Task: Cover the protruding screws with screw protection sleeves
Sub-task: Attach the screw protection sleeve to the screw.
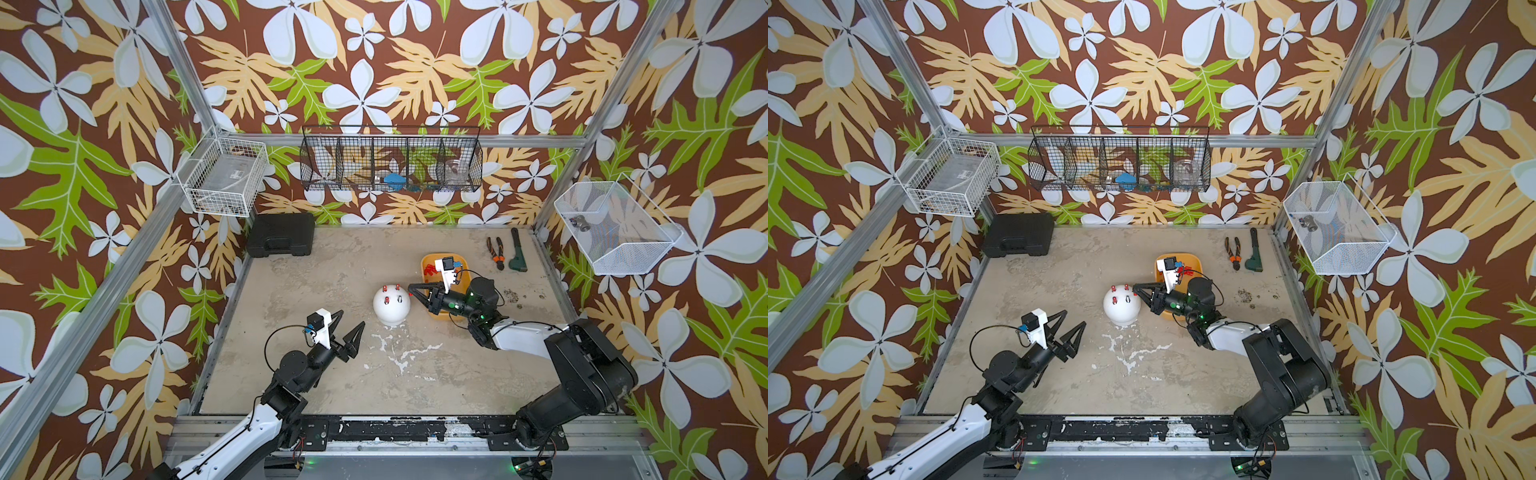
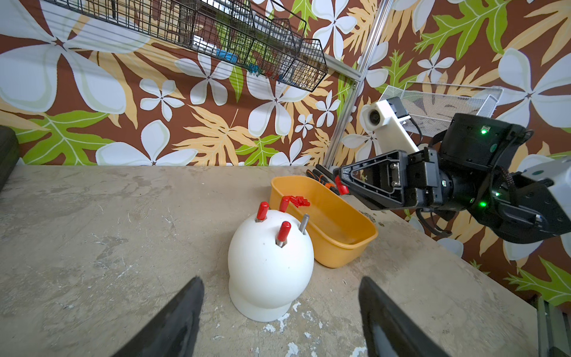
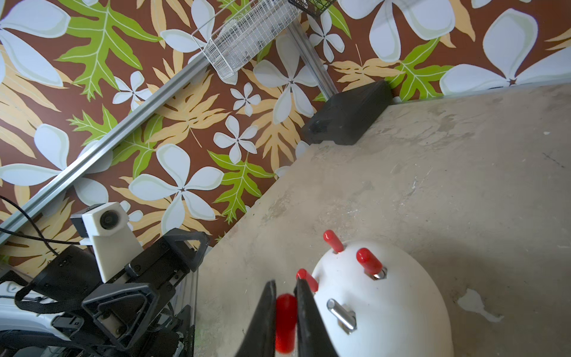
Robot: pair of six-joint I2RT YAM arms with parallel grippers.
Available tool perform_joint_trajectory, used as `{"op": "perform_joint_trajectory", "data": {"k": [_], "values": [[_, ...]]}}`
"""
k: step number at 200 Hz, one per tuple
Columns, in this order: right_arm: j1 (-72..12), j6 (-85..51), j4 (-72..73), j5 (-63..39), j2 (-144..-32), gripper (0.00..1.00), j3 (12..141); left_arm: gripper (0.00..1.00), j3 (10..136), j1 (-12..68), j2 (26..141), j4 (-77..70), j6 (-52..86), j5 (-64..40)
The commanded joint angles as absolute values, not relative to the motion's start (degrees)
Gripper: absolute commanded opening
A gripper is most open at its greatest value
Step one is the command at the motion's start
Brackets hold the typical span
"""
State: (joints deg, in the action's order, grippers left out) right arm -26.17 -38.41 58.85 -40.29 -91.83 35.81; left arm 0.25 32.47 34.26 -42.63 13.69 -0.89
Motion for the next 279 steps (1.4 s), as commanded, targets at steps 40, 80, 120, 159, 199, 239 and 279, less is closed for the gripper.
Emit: {"op": "perform_joint_trajectory", "data": {"k": [40,80,120,159,199,239,279], "values": [[-26.2,-37.1,64.8,-41.3,-95.5,0.15,37.4,0.80,0.3,32.4,35.8,-44.7,13.2,-0.5],[-26.4,-37.4,65.6,-42.8,-97.5,0.15,38.0,0.79,0.3,32.4,35.9,-44.9,13.0,-0.5],[-27.3,-36.0,64.5,-41.0,-98.8,0.15,39.0,0.79,0.3,32.4,36.0,-44.9,13.1,-0.5],[-28.5,-33.3,63.0,-37.5,-99.2,0.15,39.3,0.79,0.3,32.4,36.2,-45.1,12.9,-0.5],[-28.5,-32.3,63.5,-34.7,-100.4,0.14,39.7,0.79,0.4,32.4,36.5,-45.2,12.9,-0.6],[-28.6,-32.0,63.3,-34.7,-101.7,0.14,41.1,0.80,0.4,32.4,36.7,-45.1,12.9,-0.6],[-29.0,-31.6,63.8,-34.5,-102.5,0.13,40.4,0.79,0.5,32.4,36.9,-45.1,12.8,-0.7]]}}
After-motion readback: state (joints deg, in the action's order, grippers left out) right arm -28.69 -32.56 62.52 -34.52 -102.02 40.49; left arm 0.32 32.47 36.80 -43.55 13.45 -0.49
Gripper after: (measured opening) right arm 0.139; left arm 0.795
